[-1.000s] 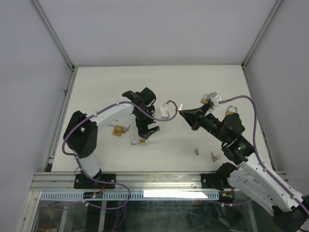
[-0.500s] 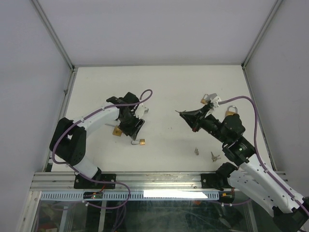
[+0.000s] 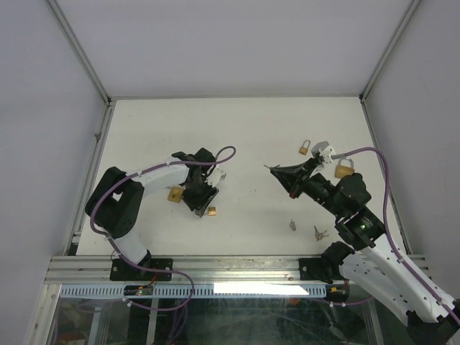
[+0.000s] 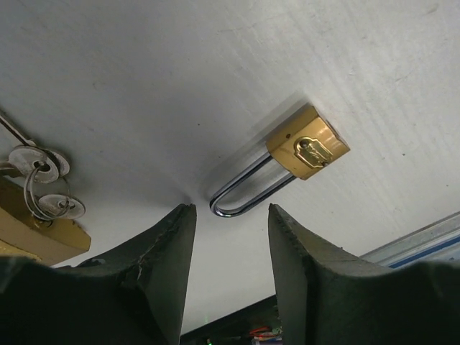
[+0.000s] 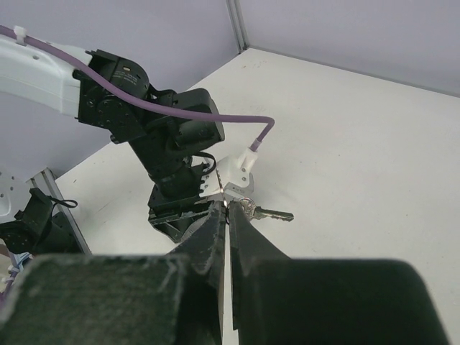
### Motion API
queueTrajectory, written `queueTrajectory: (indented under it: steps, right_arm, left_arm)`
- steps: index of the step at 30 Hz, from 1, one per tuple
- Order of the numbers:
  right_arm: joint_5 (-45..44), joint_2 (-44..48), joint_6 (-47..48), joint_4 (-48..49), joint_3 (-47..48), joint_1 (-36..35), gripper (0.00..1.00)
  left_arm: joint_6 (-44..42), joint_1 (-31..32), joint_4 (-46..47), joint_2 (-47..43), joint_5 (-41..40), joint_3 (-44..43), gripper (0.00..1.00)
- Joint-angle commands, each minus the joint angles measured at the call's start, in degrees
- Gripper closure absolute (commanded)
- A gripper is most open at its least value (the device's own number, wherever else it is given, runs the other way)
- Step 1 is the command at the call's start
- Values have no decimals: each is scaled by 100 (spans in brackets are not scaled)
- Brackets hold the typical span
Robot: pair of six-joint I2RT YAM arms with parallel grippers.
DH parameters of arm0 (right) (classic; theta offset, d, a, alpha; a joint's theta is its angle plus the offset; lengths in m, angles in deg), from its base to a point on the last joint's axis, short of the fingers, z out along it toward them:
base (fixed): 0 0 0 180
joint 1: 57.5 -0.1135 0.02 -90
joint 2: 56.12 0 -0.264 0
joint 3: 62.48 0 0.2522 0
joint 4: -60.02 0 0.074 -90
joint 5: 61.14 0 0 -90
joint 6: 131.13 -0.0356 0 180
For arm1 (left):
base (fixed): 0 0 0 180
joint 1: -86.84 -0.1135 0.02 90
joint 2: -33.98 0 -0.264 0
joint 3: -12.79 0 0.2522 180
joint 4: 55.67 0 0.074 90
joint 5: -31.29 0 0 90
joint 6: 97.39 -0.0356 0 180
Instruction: Unlock with the key
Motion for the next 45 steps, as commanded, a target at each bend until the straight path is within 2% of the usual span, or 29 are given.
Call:
queueTrajectory:
  steps: [1, 10, 18, 21, 29, 34, 40, 45]
  right_arm:
    - [-78, 82, -20, 123, 126, 8, 100]
    - [-78, 98, -20, 141, 77, 8, 100]
    - [-78, 62, -20, 113, 80, 14, 100]
    - [-78, 52, -20, 115, 76, 15, 100]
    - [30, 184, -20, 46, 95, 13, 100]
    - [44, 224, -20, 50, 64, 11, 100]
    - [101, 215, 95, 64, 79, 12, 100]
    - [63, 242, 129, 83, 72, 11, 100]
  left_arm:
    - [85, -31, 427, 9, -186, 132, 55]
    - [23, -149, 495, -2, 138, 86, 62]
    - [-342, -345, 589, -323, 579, -208, 57]
    - [-323, -467, 712, -160, 572, -347, 57]
    - [-238, -562, 785, -4, 582, -188, 68]
    - [-241, -565, 836, -42, 424, 51, 62]
    - [11, -562, 856, 232, 218, -18, 65]
    - [-3, -563, 889, 97, 32, 265, 66]
